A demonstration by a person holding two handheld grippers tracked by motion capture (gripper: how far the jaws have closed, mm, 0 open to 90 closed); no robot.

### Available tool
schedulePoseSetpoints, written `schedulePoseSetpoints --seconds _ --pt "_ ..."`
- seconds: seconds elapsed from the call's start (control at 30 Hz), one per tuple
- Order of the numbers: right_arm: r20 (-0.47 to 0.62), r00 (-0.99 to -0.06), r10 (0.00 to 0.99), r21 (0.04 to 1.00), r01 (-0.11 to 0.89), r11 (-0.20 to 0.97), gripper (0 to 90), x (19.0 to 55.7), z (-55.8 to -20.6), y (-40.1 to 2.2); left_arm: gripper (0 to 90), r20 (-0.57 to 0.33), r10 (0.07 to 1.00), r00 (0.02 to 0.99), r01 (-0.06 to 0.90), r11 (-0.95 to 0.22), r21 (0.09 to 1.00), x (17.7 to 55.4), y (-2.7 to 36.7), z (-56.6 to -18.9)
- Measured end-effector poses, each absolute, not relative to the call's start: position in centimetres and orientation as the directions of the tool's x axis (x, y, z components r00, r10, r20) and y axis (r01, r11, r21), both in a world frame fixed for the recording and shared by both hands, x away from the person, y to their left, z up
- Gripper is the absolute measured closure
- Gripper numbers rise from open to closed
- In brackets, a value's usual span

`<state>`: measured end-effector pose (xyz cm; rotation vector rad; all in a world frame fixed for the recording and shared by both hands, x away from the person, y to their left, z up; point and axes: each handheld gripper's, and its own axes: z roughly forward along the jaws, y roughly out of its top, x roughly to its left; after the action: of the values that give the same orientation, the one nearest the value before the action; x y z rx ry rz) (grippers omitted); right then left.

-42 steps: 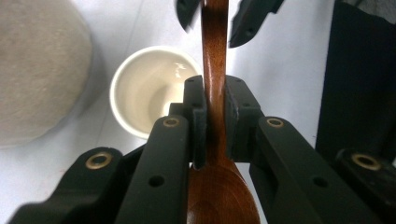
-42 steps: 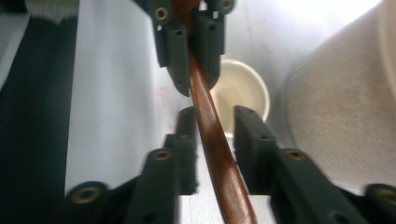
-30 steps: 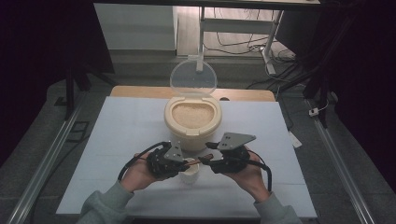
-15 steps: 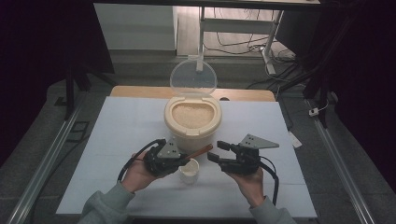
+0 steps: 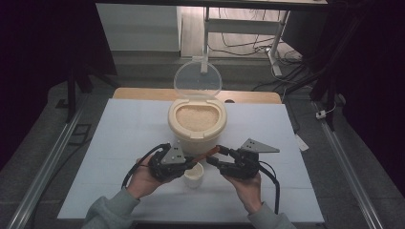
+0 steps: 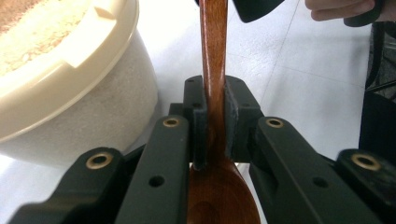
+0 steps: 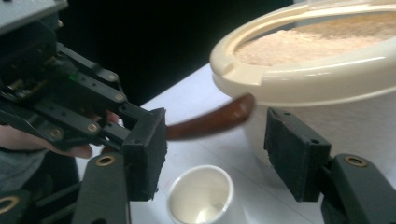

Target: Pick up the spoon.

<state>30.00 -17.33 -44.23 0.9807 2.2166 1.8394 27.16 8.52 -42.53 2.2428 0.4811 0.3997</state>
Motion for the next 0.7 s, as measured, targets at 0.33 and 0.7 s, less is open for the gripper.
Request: schedulePoseSetpoints --seconds 0.33,0.7 --pt "0.367 -0.784 0.501 0.898 0.438 0.027 52.7 30.0 -44.5 -16.9 79.9 0.148 0.452 0.880 0.201 -0.636 0.745 27.0 8.0 -43.0" --pt "0.423 -0.815 0.396 0.894 0.447 -0.033 79.1 29.9 -44.3 -16.8 80.0 0.187 0.428 0.884 0.172 -0.670 0.722 26.6 7.5 -43.2"
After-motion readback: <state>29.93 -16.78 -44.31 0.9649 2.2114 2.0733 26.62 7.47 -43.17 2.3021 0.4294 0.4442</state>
